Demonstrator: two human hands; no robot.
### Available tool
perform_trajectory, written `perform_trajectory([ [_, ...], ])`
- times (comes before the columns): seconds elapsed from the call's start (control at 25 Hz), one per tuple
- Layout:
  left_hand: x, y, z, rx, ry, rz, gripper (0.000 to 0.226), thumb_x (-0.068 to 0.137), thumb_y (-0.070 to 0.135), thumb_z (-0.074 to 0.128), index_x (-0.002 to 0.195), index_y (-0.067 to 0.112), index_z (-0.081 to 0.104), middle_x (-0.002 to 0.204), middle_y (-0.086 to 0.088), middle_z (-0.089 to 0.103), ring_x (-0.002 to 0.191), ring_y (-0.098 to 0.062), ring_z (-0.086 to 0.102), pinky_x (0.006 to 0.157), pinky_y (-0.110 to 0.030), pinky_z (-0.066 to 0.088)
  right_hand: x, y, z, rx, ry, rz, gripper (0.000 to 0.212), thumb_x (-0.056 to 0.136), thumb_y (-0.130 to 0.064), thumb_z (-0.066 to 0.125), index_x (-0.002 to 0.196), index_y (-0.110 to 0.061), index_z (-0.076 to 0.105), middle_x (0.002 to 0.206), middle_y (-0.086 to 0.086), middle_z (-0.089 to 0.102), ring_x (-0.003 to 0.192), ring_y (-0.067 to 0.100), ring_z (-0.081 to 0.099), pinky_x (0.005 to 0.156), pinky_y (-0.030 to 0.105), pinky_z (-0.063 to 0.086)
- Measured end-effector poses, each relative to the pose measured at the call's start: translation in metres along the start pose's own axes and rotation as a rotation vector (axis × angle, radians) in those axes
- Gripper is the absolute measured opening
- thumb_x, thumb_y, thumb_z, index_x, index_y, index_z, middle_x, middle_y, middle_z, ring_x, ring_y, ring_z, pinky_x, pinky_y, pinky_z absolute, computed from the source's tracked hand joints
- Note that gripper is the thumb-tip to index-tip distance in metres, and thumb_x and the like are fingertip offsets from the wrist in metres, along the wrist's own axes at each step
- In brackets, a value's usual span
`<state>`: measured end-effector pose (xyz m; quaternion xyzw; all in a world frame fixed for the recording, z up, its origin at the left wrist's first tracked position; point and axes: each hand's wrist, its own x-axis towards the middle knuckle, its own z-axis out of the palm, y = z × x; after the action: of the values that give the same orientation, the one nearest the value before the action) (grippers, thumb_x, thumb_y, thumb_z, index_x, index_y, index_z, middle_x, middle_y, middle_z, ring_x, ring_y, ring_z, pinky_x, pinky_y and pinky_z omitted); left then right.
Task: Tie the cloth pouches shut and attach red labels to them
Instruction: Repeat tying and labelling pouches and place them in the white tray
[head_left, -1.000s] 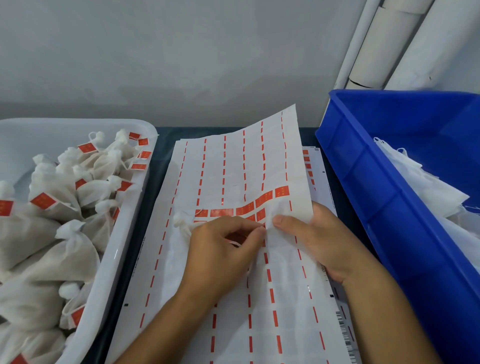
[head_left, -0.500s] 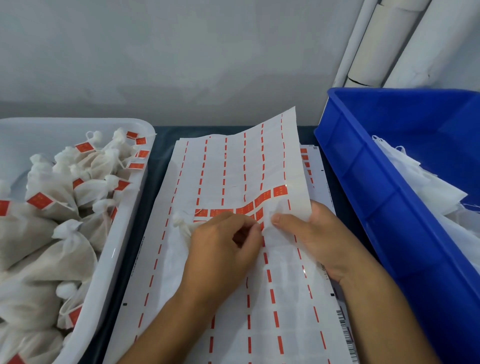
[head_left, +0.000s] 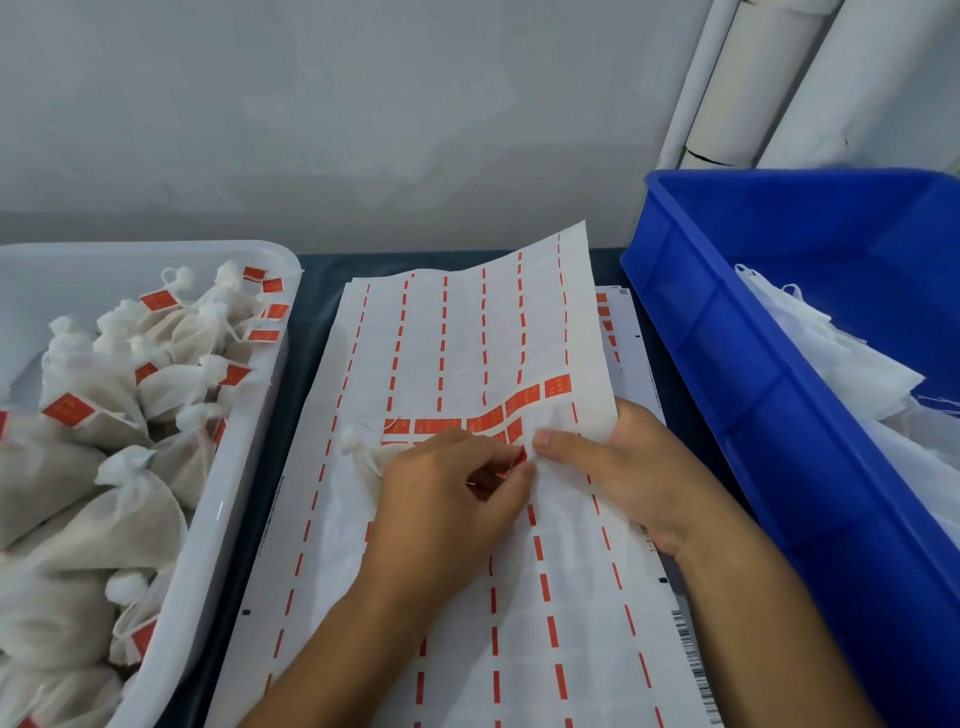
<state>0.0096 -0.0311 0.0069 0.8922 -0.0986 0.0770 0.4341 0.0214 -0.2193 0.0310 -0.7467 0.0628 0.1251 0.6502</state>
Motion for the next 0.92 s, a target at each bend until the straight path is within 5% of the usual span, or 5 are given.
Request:
perform_trajectory([
  [0.36,-0.0004,0.0045,0.0061,-0.042,0.045,-0.079,0.005,0.091,0.043,0.072,0.085,0.044,0.072,0.080,0.036,0.064,0.091,0.011,0.061,0.074,-0.012,0.055,0.0018,0.0016,0.0008,-0.001,0.014,0.000,0.023,0.091,-0.038,0.076,0.113,-0.040,0.069,0.103,-0.020,0.077,0.089,0.010,0.077,0.080,0.041,0.065],
  [0.64,-0.0023,0.0014,0.0066,-0.059,-0.019,-0.041,0.025,0.086,0.046,0.077,0.110,0.040,0.075,0.095,0.035,0.065,0.092,0.012,0.062,0.072,-0.005,0.054,0.0030,0.0066,-0.0064,-0.024,-0.001,0.046,0.025,0.084,-0.037,0.083,0.100,-0.052,0.072,0.100,-0.017,0.078,0.085,0.014,0.078,0.077,0.043,0.064],
  [0.92,-0.0042,0.0037,0.0069,0.009,0.017,-0.002,0.025,0.087,0.047,0.074,0.105,0.032,0.081,0.094,0.024,0.072,0.079,0.000,0.067,0.078,-0.017,0.058,0.0072,0.0094,-0.0045,-0.021,0.010,0.042,0.028,0.082,-0.038,0.082,0.099,-0.057,0.069,0.099,-0.020,0.077,0.085,0.011,0.077,0.079,0.045,0.064],
])
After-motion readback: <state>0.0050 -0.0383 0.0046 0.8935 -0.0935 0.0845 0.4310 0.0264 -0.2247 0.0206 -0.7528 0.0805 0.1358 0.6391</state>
